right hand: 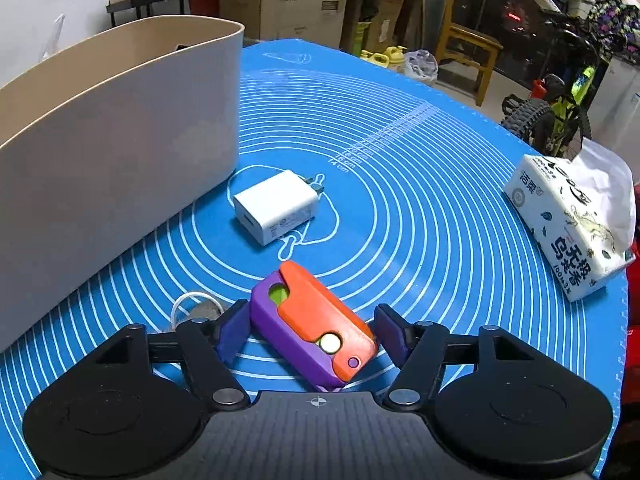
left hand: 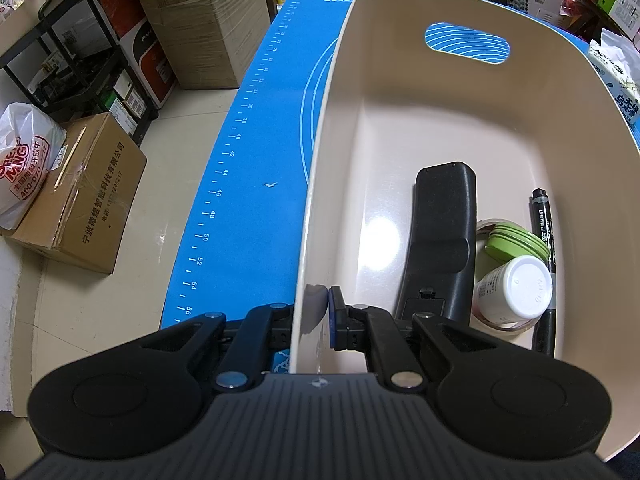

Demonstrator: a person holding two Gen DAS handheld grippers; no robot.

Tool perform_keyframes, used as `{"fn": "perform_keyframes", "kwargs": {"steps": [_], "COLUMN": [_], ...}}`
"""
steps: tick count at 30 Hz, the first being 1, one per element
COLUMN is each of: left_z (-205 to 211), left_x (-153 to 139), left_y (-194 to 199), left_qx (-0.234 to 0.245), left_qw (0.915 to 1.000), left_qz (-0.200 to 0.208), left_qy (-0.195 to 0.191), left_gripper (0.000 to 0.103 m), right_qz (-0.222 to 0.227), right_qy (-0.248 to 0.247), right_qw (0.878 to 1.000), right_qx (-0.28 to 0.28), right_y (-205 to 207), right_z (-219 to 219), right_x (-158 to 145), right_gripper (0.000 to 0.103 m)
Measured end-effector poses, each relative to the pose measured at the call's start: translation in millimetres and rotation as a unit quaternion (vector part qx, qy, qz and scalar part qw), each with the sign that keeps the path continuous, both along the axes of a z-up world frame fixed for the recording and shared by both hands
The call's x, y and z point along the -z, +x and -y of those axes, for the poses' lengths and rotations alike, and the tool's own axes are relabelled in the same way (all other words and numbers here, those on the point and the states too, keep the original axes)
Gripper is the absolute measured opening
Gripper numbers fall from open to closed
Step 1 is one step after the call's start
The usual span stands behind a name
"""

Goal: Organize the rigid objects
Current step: 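Move the right gripper to the purple-orange toy and grasp it, then carry the purple-orange toy into the basket and release it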

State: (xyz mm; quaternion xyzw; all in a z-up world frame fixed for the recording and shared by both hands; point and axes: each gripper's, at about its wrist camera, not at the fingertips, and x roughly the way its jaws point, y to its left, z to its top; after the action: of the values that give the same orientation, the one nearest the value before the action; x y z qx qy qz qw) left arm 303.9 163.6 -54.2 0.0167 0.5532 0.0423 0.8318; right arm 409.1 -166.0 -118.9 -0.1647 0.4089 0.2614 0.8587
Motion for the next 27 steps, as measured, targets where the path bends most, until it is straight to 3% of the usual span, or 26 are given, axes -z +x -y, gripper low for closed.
{"fn": "perform_keyframes", "kwargs": {"steps": [12,19,27], "left_z": [0.8,0.6,0.8], "left_x": [-0.3,-0.3,-0.1], "left_y": [0.0,0.0,-0.1], "left_qx": [0.000,0.000,0.000], "left_qw": [1.0000,1.0000,1.0000], "left_qz": [-0.001,0.000,-0.001], "left_qy": [0.003,0.003,0.003], "left_gripper": [0.011,0.011,0.011], "right_qz": [-0.006,0.021,0.066], "right_qy": [0.019,0.018,0.023], "right_qw": [0.998,0.998,0.996], "right_qx": [0.051,0.057,0.057], "right_y": [-6.0,-16.8,-27.6], "right_z": [1.0,-1.2,-2.5], "right_x": [0.2,-1.8,-23.8], "right_gripper": [0.069,0.069,0.069]}}
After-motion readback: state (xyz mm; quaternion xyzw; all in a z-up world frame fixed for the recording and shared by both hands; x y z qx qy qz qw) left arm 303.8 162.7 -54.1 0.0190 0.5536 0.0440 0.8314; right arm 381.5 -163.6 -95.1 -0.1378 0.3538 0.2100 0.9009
